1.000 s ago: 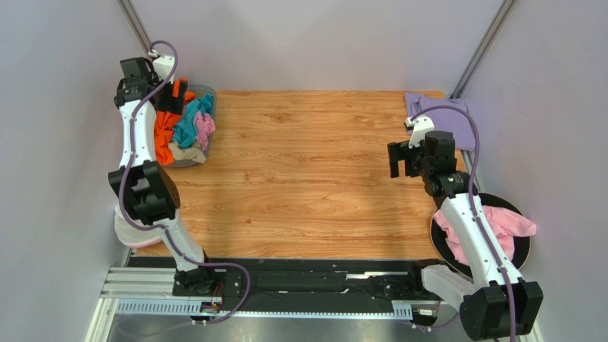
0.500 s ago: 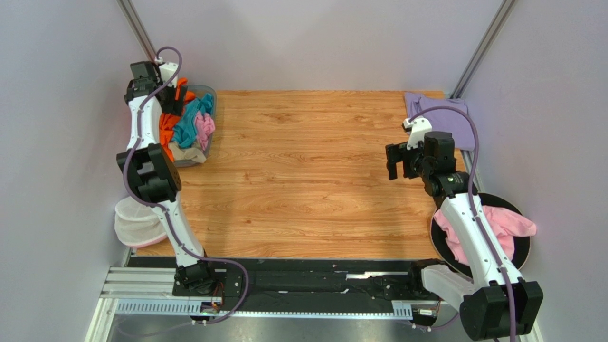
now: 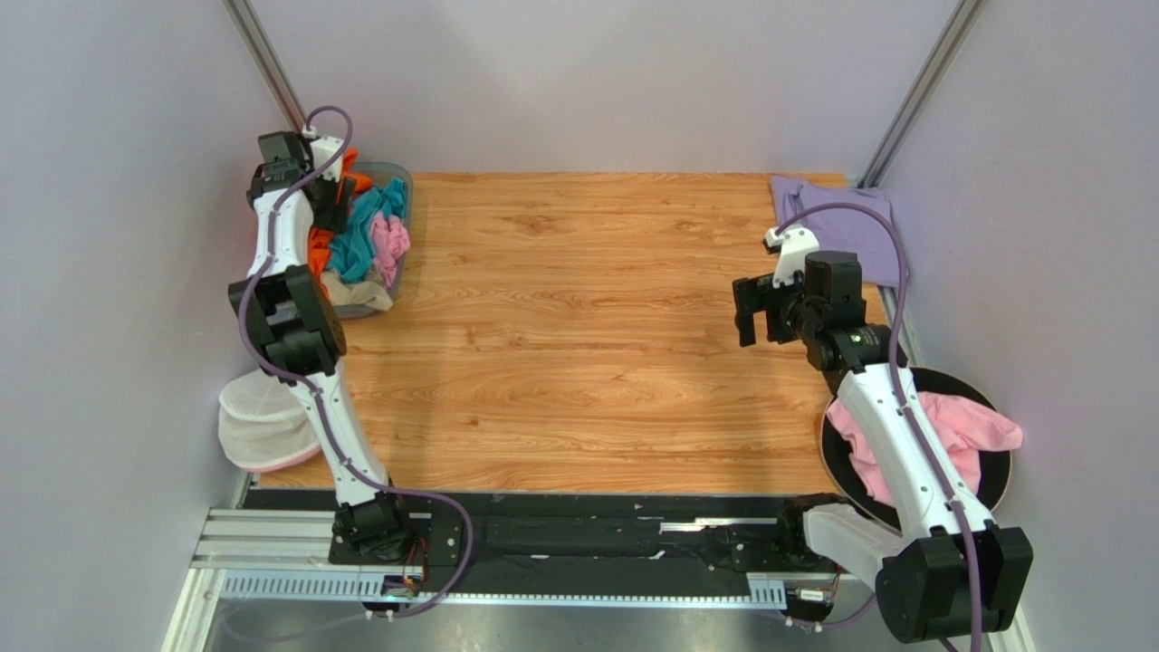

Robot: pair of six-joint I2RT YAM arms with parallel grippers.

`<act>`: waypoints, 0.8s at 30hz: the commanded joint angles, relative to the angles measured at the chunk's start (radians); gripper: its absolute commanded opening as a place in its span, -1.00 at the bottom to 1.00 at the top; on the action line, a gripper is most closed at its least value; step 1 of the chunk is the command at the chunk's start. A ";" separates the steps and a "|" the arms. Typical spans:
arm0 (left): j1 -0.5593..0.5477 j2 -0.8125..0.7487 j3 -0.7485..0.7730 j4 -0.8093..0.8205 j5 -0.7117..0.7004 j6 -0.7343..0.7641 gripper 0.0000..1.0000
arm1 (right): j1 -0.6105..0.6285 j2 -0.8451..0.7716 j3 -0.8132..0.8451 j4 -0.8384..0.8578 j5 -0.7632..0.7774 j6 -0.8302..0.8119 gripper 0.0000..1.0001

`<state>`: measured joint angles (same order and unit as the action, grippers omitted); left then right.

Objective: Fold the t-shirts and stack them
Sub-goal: Grab the tshirt from the pile

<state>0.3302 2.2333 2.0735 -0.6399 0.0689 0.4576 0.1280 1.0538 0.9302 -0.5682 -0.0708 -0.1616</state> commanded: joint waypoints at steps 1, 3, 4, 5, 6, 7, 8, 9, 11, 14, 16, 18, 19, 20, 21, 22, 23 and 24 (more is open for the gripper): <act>0.027 0.011 0.025 0.043 -0.017 0.024 0.42 | 0.004 0.003 0.036 0.011 -0.004 0.008 0.99; 0.036 0.015 0.016 0.048 -0.015 0.024 0.37 | 0.002 0.006 0.036 0.011 -0.003 0.008 0.99; 0.039 0.015 0.011 0.049 -0.015 0.026 0.32 | 0.002 0.008 0.036 0.013 -0.003 0.007 0.99; 0.041 0.015 0.004 0.052 -0.015 0.026 0.29 | 0.004 0.009 0.036 0.013 -0.003 0.008 0.99; 0.047 0.017 0.000 0.054 -0.011 0.027 0.25 | 0.002 0.011 0.036 0.013 -0.001 0.007 1.00; 0.049 0.017 -0.003 0.054 -0.008 0.026 0.17 | 0.004 0.012 0.036 0.010 -0.001 0.007 1.00; 0.050 0.017 -0.006 0.054 -0.004 0.023 0.14 | 0.002 0.014 0.038 0.011 -0.001 0.007 1.00; 0.053 0.015 -0.009 0.054 0.002 0.023 0.10 | 0.004 0.015 0.038 0.010 -0.001 0.007 1.00; 0.055 0.014 -0.015 0.054 0.009 0.020 -0.02 | 0.002 0.018 0.038 0.011 0.000 0.005 1.00; 0.058 0.003 -0.030 0.049 0.032 0.010 -0.13 | 0.002 0.023 0.038 0.008 0.000 0.005 1.00; 0.056 -0.009 -0.041 0.054 0.045 0.003 -0.17 | 0.004 0.026 0.038 0.007 0.000 0.005 1.00; 0.056 -0.026 -0.053 0.054 0.060 -0.005 -0.19 | 0.002 0.026 0.039 0.007 0.000 0.005 1.00; 0.058 -0.034 -0.059 0.054 0.077 -0.013 -0.20 | 0.001 0.028 0.039 0.004 0.000 0.004 1.00; 0.059 -0.049 -0.072 0.057 0.083 -0.017 -0.20 | 0.004 0.025 0.039 0.005 0.000 0.005 1.00; 0.059 -0.060 -0.079 0.057 0.092 -0.023 -0.20 | 0.004 0.026 0.038 0.007 0.000 0.004 1.00; 0.061 -0.069 -0.085 0.057 0.117 -0.039 -0.20 | 0.002 0.028 0.038 0.005 0.002 0.004 1.00; 0.064 -0.080 -0.099 0.055 0.130 -0.045 -0.19 | 0.002 0.028 0.039 0.005 0.002 0.004 1.00; 0.064 -0.102 -0.107 0.055 0.144 -0.053 -0.18 | 0.004 0.028 0.039 0.005 0.003 0.004 1.00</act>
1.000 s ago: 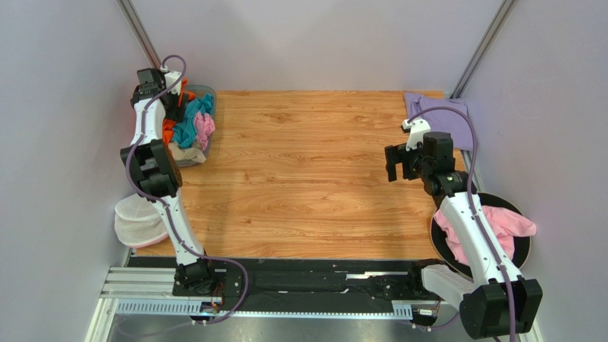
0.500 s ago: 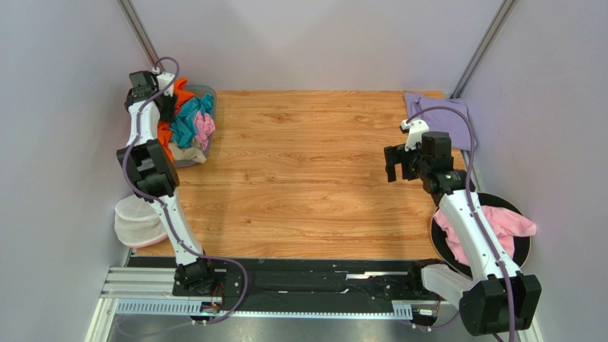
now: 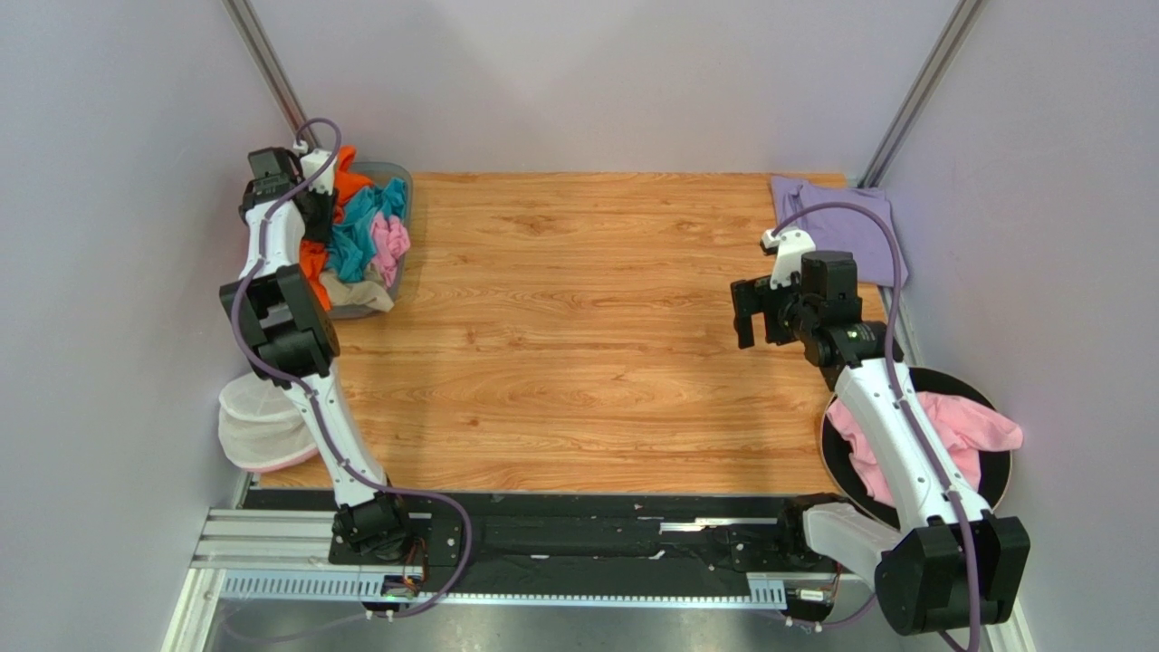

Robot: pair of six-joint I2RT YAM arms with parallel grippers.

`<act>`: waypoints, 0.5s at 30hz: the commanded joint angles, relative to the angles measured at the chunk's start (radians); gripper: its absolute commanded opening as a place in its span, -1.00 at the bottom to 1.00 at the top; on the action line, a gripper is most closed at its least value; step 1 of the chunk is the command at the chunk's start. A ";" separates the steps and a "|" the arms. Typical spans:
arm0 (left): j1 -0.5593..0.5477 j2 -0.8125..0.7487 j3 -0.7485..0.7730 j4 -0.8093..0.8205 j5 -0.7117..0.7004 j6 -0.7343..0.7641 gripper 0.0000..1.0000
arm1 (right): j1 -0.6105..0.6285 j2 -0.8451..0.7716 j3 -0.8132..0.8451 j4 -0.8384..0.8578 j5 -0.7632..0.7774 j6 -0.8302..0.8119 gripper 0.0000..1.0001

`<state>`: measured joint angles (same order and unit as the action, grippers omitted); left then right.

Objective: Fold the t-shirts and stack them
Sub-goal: Grab the tshirt from the pile

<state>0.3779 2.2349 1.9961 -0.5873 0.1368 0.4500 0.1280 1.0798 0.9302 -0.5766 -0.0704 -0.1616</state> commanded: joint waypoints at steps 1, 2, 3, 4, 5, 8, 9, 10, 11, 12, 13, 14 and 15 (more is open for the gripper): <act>0.016 -0.116 -0.037 0.003 0.102 -0.054 -0.18 | 0.004 0.002 0.039 0.015 0.001 0.004 1.00; 0.018 -0.138 -0.052 0.004 0.112 -0.059 -0.18 | 0.002 0.005 0.039 0.015 0.000 0.002 1.00; 0.018 -0.149 -0.059 0.004 0.122 -0.063 -0.18 | 0.004 0.003 0.039 0.012 0.000 0.002 1.00; 0.018 -0.158 -0.065 0.004 0.141 -0.071 -0.18 | 0.004 0.006 0.041 0.012 0.000 0.001 1.00; 0.018 -0.176 -0.075 0.004 0.148 -0.076 -0.19 | 0.002 0.005 0.041 0.011 -0.002 0.002 1.00; 0.018 -0.204 -0.091 0.003 0.176 -0.089 -0.28 | 0.002 0.008 0.041 0.012 -0.003 0.000 1.00; 0.018 -0.210 -0.094 0.003 0.185 -0.091 -0.35 | 0.002 0.005 0.041 0.011 -0.003 0.000 1.00; 0.019 -0.215 -0.095 0.001 0.196 -0.091 -0.42 | 0.002 0.006 0.041 0.012 -0.005 0.000 1.00; 0.019 -0.218 -0.094 0.000 0.198 -0.089 -0.56 | 0.004 0.008 0.041 0.011 -0.005 0.000 1.00; 0.019 -0.216 -0.092 0.000 0.193 -0.093 -0.99 | 0.002 0.008 0.041 0.009 -0.006 0.000 1.00; 0.018 -0.215 -0.086 0.003 0.182 -0.091 -1.00 | 0.002 0.009 0.041 0.009 -0.006 0.002 1.00; 0.018 -0.206 -0.082 -0.002 0.178 -0.089 -1.00 | 0.002 0.008 0.039 0.009 -0.008 0.001 1.00; 0.019 -0.199 -0.076 -0.008 0.175 -0.086 -1.00 | 0.002 0.011 0.042 0.009 -0.008 0.000 1.00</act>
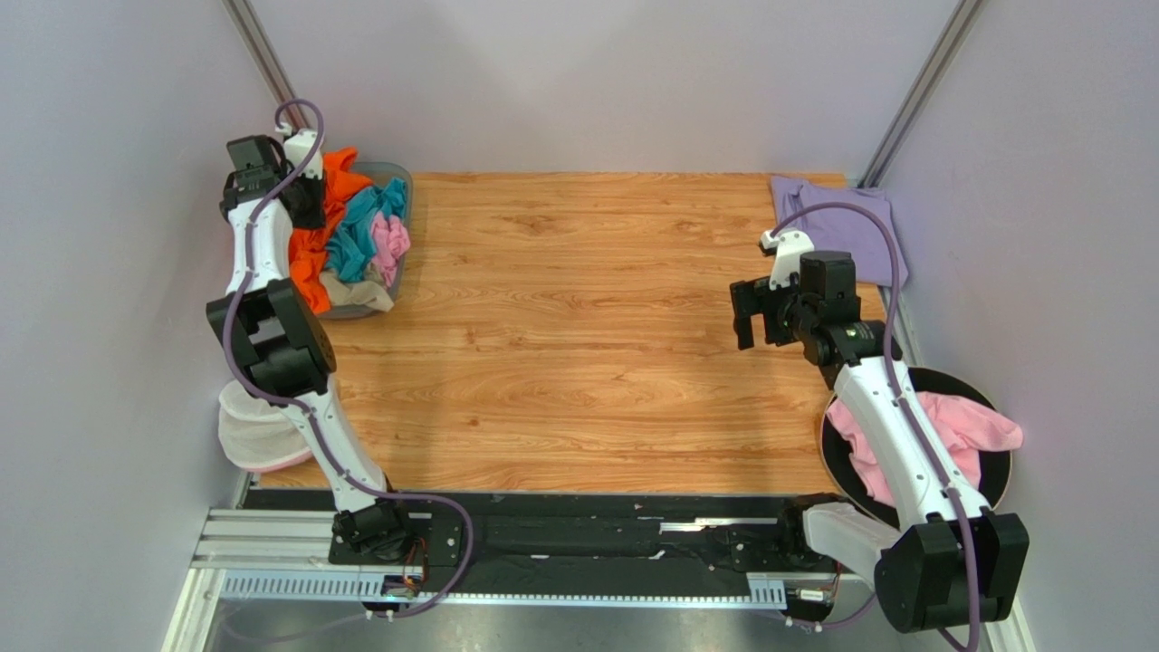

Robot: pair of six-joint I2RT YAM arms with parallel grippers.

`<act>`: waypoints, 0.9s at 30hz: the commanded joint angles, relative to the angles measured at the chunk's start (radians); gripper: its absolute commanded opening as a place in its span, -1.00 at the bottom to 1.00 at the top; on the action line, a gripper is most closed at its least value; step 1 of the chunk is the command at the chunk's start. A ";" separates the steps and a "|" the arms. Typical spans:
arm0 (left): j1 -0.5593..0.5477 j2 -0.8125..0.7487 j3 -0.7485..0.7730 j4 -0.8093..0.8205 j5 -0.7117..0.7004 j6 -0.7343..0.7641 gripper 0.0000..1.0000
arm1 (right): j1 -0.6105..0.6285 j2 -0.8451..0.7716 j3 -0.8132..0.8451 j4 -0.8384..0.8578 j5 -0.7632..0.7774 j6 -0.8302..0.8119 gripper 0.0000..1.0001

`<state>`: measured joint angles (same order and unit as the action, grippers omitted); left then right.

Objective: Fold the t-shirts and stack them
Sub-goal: Grab the tshirt from the pile

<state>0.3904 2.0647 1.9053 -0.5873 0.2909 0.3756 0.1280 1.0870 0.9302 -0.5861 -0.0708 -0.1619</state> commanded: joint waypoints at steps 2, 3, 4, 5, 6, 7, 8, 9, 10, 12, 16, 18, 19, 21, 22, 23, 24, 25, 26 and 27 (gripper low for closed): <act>0.007 -0.015 0.032 -0.022 0.014 -0.009 -0.96 | 0.004 0.002 0.041 0.020 -0.004 0.001 1.00; 0.007 -0.015 0.032 -0.022 0.014 -0.007 -0.85 | 0.004 0.001 0.041 0.020 -0.004 0.001 1.00; 0.007 -0.014 0.029 -0.017 0.013 -0.007 -0.76 | 0.004 0.001 0.041 0.019 -0.003 0.001 1.00; 0.007 -0.014 0.028 -0.014 0.010 -0.007 -0.68 | 0.002 0.001 0.041 0.020 -0.004 0.001 1.00; 0.007 -0.011 0.029 -0.011 0.007 -0.004 -0.51 | 0.004 0.001 0.041 0.020 -0.003 0.001 1.00; 0.010 -0.008 0.035 -0.006 -0.002 -0.004 -0.46 | 0.004 0.001 0.041 0.019 -0.004 0.001 1.00; 0.010 -0.002 0.040 -0.005 -0.006 -0.006 -0.41 | 0.002 0.002 0.041 0.020 -0.004 0.001 1.00; 0.013 0.005 0.047 -0.005 -0.006 -0.010 -0.32 | 0.002 0.002 0.041 0.019 -0.004 0.001 1.00; 0.015 0.017 0.066 -0.009 -0.006 -0.012 -0.29 | 0.004 0.002 0.041 0.020 -0.004 -0.001 1.00; 0.018 0.029 0.084 -0.016 -0.009 -0.014 -0.22 | 0.004 0.002 0.041 0.019 -0.003 -0.001 1.00; 0.019 0.070 0.120 -0.025 -0.041 0.002 -0.18 | 0.004 0.002 0.041 0.019 0.000 -0.001 1.00; 0.021 0.080 0.120 -0.025 -0.047 0.009 -0.17 | 0.002 0.001 0.041 0.019 0.002 -0.001 1.00; 0.025 0.087 0.117 -0.022 -0.048 0.011 -0.17 | 0.002 0.001 0.039 0.022 0.002 -0.001 1.00; 0.028 0.089 0.107 -0.020 -0.052 0.014 -0.16 | 0.002 0.004 0.039 0.019 0.002 -0.001 1.00; 0.030 0.092 0.098 -0.014 -0.052 0.016 -0.15 | 0.004 0.004 0.039 0.020 0.003 -0.001 1.00; 0.033 0.094 0.092 -0.009 -0.050 0.019 -0.13 | 0.002 0.005 0.041 0.020 0.002 -0.001 1.00; 0.036 0.094 0.089 -0.008 -0.052 0.019 -0.12 | 0.004 0.005 0.039 0.020 0.003 -0.001 1.00; 0.036 0.094 0.080 -0.003 -0.052 0.019 -0.11 | 0.002 0.007 0.039 0.019 0.002 -0.001 1.00; 0.038 0.094 0.077 0.000 -0.052 0.017 -0.08 | 0.004 0.005 0.039 0.019 0.003 -0.001 1.00; 0.038 0.095 0.074 0.000 -0.053 0.019 -0.06 | 0.004 0.005 0.039 0.020 0.003 -0.001 1.00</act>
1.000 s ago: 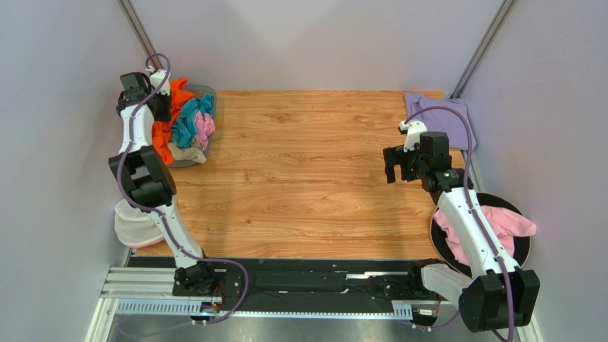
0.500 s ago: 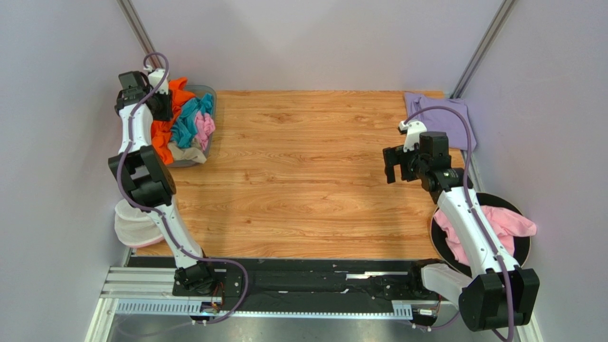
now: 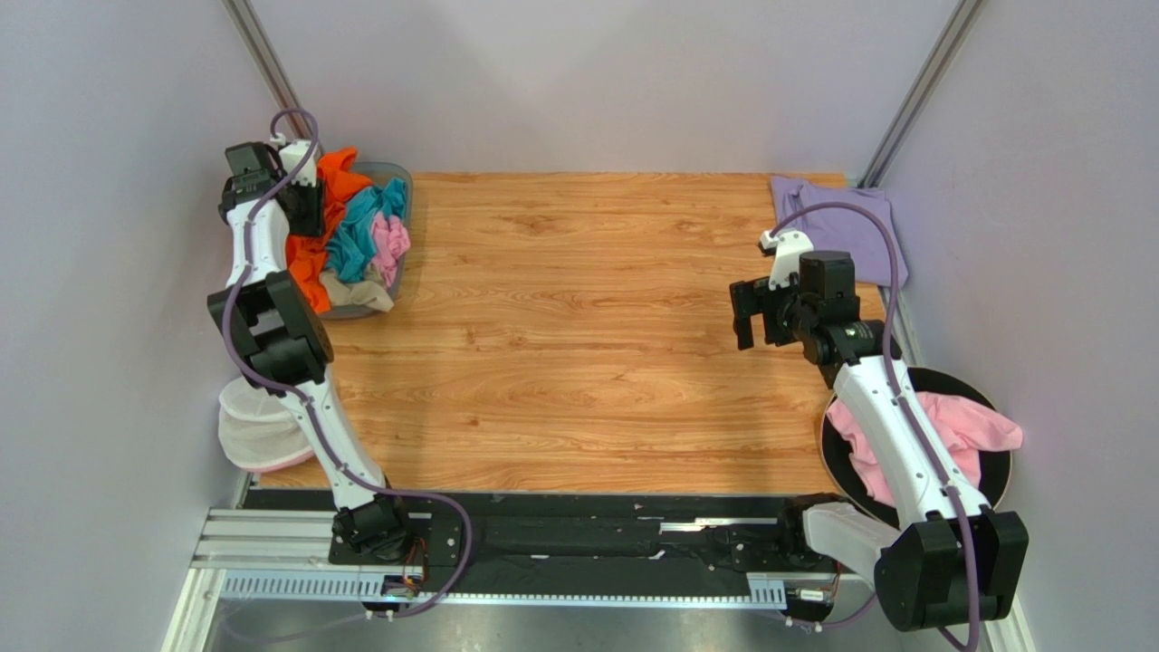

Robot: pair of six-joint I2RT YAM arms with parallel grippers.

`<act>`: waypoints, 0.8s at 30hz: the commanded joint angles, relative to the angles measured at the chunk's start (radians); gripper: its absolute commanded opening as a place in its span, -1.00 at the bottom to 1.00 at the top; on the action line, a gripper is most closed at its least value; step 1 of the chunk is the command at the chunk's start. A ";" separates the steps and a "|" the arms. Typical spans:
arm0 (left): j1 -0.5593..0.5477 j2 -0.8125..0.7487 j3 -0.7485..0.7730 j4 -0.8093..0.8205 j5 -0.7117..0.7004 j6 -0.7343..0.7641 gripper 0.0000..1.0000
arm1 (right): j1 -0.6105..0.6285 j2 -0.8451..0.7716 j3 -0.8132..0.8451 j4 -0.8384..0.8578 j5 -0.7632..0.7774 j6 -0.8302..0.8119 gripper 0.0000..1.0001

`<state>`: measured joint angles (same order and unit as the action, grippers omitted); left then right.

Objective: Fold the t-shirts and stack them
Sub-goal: Grab the tshirt from the pile

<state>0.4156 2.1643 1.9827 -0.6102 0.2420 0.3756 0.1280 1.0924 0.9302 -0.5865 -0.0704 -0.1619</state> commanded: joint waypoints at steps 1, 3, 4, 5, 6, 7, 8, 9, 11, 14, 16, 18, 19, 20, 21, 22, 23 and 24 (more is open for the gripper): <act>0.014 -0.003 -0.010 0.029 -0.006 0.019 -0.05 | 0.004 0.001 0.039 0.022 0.004 -0.001 1.00; 0.012 -0.003 -0.013 0.029 -0.006 0.019 0.01 | 0.004 0.001 0.039 0.022 0.003 -0.001 1.00; 0.014 -0.001 -0.015 0.029 -0.007 0.019 0.03 | 0.004 0.001 0.039 0.020 0.006 -0.001 1.00; 0.012 -0.001 -0.016 0.030 -0.009 0.017 0.14 | 0.004 0.001 0.039 0.020 0.004 -0.001 1.00; 0.012 -0.004 -0.021 0.029 -0.010 0.016 0.18 | 0.004 0.001 0.038 0.022 0.006 -0.002 1.00; 0.012 -0.007 -0.024 0.033 -0.010 0.014 0.25 | 0.002 0.001 0.039 0.020 0.006 -0.002 1.00; 0.012 -0.012 -0.028 0.035 -0.010 0.013 0.40 | 0.002 0.003 0.039 0.020 0.006 -0.002 1.00; 0.012 -0.017 -0.042 0.039 -0.010 0.014 0.42 | 0.002 0.001 0.039 0.020 0.006 -0.002 1.00; 0.012 -0.030 -0.056 0.049 -0.007 0.014 0.45 | 0.004 0.003 0.039 0.020 0.006 -0.002 1.00; 0.014 -0.037 -0.076 0.050 -0.007 0.022 0.48 | 0.002 0.001 0.039 0.020 0.007 -0.002 1.00; 0.014 -0.028 -0.082 0.047 -0.015 0.031 0.48 | 0.004 0.000 0.039 0.020 0.006 -0.002 1.00; 0.018 -0.017 -0.094 0.049 -0.023 0.040 0.49 | 0.004 -0.002 0.039 0.020 0.006 -0.002 1.00; 0.017 -0.014 -0.097 0.052 -0.026 0.042 0.47 | 0.004 0.000 0.038 0.020 0.007 -0.004 1.00; 0.020 -0.011 -0.102 0.056 -0.027 0.040 0.44 | 0.002 -0.002 0.038 0.022 0.007 -0.004 1.00; 0.022 -0.012 -0.113 0.062 -0.026 0.040 0.39 | 0.002 0.000 0.038 0.022 0.007 -0.004 1.00; 0.025 -0.009 -0.119 0.064 -0.026 0.040 0.22 | 0.002 0.000 0.038 0.022 0.009 -0.004 1.00; 0.023 -0.011 -0.125 0.069 -0.027 0.040 0.13 | 0.002 0.001 0.038 0.024 0.009 -0.005 1.00; 0.025 -0.011 -0.133 0.073 -0.027 0.043 0.01 | 0.004 0.003 0.038 0.022 0.009 -0.005 1.00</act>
<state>0.4252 2.1654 1.8786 -0.5545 0.2230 0.3965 0.1280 1.0935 0.9302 -0.5865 -0.0696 -0.1623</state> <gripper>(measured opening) 0.594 0.998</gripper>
